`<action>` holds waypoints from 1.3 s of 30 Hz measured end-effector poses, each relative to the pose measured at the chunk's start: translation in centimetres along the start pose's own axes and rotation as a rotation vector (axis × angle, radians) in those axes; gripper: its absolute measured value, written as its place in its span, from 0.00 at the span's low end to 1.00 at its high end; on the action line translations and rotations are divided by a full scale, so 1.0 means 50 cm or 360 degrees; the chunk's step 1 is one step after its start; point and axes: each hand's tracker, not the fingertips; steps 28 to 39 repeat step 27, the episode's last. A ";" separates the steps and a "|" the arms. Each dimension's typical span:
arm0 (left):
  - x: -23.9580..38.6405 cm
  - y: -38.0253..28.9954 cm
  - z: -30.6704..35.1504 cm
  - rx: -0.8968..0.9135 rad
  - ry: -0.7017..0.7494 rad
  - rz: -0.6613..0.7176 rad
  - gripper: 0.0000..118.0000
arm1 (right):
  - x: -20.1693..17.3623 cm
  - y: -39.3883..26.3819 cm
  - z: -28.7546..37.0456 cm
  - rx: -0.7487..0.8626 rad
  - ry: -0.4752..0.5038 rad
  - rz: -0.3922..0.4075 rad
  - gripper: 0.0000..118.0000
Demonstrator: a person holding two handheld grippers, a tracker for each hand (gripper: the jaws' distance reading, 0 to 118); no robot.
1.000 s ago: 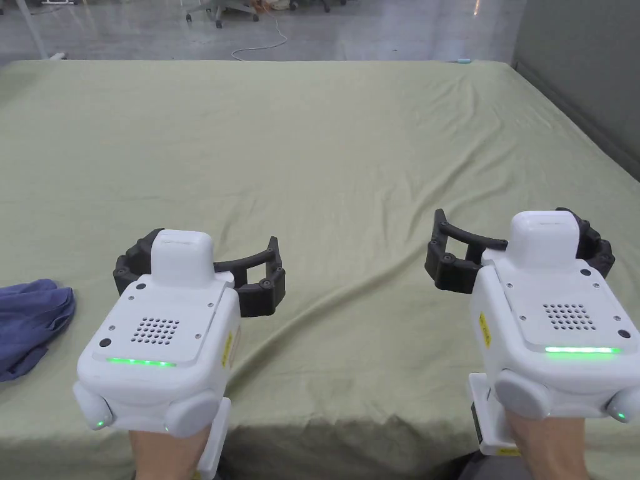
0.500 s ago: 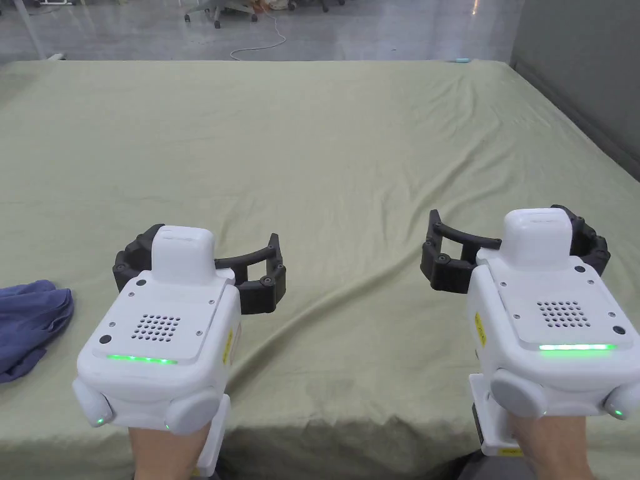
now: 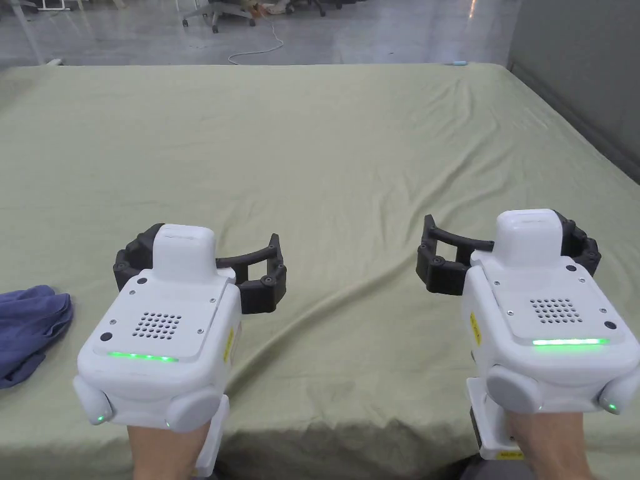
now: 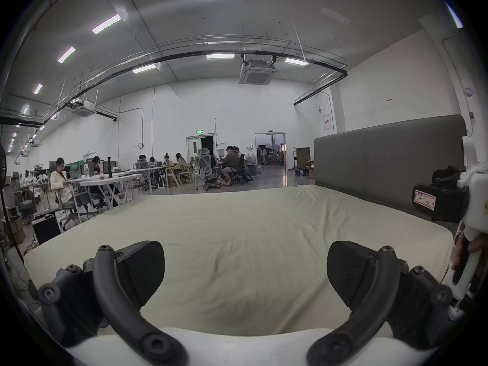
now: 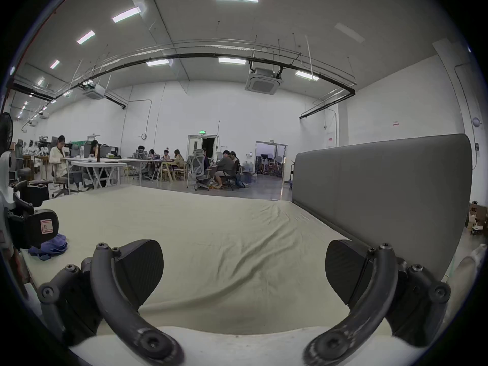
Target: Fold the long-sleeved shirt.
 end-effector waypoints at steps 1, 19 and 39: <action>0.000 0.000 -0.001 -0.0001 -0.0001 0.0000 1.00 | 0.000 -0.001 0.000 -0.0002 0.0030 -0.0014 1.00; 0.009 0.001 -0.002 -0.0017 -0.0017 -0.0010 1.00 | 0.012 0.043 -0.023 -0.0493 -0.0170 -0.0344 0.95; 0.012 -0.008 0.001 -0.0032 -0.0016 -0.0002 1.00 | 0.040 0.033 -0.027 -0.0504 -0.0073 -0.0405 0.92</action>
